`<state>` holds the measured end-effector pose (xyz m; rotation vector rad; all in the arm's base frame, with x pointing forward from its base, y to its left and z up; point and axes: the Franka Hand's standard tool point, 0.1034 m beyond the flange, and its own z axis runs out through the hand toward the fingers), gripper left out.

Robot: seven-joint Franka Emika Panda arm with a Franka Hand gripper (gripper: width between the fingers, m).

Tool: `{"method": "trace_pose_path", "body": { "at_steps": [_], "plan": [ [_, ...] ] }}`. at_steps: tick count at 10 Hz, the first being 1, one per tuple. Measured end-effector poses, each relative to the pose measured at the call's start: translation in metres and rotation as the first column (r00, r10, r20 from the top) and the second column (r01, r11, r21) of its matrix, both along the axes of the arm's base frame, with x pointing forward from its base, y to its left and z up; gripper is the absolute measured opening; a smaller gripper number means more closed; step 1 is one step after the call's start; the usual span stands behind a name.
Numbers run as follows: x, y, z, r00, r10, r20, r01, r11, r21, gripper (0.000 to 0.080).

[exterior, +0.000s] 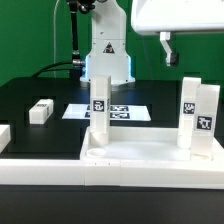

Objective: Assemble desk

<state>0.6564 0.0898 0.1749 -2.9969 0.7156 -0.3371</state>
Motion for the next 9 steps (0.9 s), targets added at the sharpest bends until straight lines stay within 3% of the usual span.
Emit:
{"method": "trace_pose_path", "body": {
  "at_steps": [3, 9],
  "plan": [
    [0.005, 0.004, -0.005, 1.000, -0.019, 0.019, 0.019, 0.999, 0.027, 0.0649],
    [0.003, 0.009, -0.050, 0.997, -0.075, -0.026, 0.075, 0.997, -0.003, 0.0649]
  ]
}}
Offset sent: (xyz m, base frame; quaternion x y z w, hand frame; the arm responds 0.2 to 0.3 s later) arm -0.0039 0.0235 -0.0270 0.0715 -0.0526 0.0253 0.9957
